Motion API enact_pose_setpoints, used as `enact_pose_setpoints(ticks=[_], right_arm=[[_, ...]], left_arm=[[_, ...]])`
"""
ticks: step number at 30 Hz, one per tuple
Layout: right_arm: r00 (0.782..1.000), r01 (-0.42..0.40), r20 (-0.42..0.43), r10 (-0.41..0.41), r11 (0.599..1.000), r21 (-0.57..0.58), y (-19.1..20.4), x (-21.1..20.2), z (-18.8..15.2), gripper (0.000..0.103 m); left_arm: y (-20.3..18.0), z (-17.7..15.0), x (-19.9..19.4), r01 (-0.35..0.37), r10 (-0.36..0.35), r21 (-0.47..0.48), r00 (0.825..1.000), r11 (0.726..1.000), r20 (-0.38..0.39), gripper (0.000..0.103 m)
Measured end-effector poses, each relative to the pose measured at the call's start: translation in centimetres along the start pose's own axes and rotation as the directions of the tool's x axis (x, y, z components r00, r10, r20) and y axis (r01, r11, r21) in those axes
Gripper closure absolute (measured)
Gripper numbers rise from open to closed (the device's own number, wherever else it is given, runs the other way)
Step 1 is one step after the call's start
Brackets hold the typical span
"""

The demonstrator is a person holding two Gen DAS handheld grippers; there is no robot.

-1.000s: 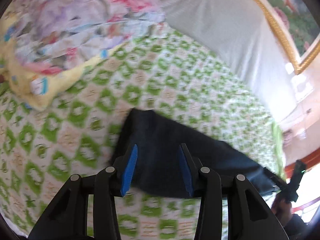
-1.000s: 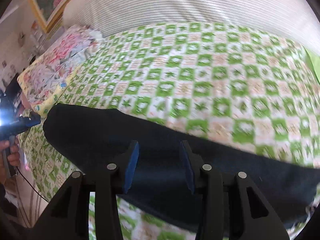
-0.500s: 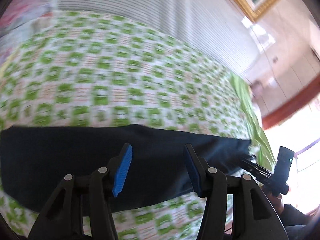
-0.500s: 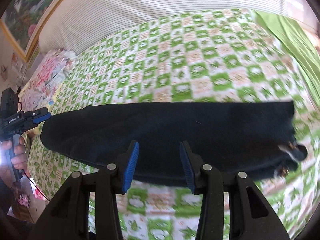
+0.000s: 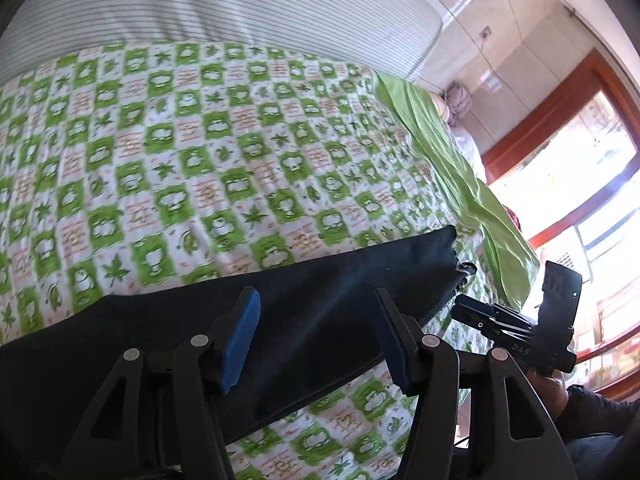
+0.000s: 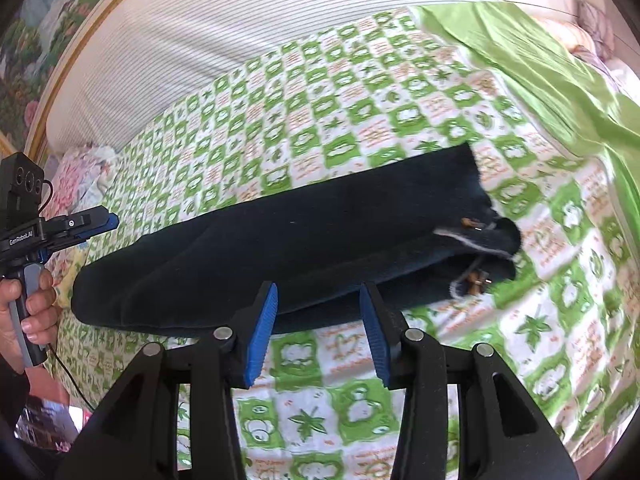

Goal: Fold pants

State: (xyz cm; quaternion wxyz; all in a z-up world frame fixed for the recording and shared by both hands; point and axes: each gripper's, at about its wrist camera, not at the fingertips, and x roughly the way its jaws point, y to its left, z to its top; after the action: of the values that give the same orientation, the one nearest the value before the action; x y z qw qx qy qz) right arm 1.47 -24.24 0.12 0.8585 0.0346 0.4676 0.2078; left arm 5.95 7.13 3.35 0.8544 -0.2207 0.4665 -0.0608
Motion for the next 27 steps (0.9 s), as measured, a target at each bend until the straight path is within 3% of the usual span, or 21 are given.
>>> enact_pose_setpoints(ticks=[11,15,27], right_arm=[[0.999,0.039,0.0,-0.039,0.992,0.116,-3.7,-1.0,-1.2,0.058],[0.999,0.047,0.001,-0.048,0.982,0.185,-5.3,-1.2,-1.5,0.053],[0.999,-0.045,0.045,0.029,0.91,0.412,-9.1,-0.3,-1.5,0.045]], left_arm=[[-4.7,2.5,4.2,0.03,-0.018,0.134,0.996,0.991,-0.087,0.04],[-6.5,3.5,6.4,0.045,-0.021,0.178,0.991,0.983,-0.13,0.038],[-10.7,6.3,13.1,0.092,-0.017,0.281,0.966,0.955,-0.259,0.036]])
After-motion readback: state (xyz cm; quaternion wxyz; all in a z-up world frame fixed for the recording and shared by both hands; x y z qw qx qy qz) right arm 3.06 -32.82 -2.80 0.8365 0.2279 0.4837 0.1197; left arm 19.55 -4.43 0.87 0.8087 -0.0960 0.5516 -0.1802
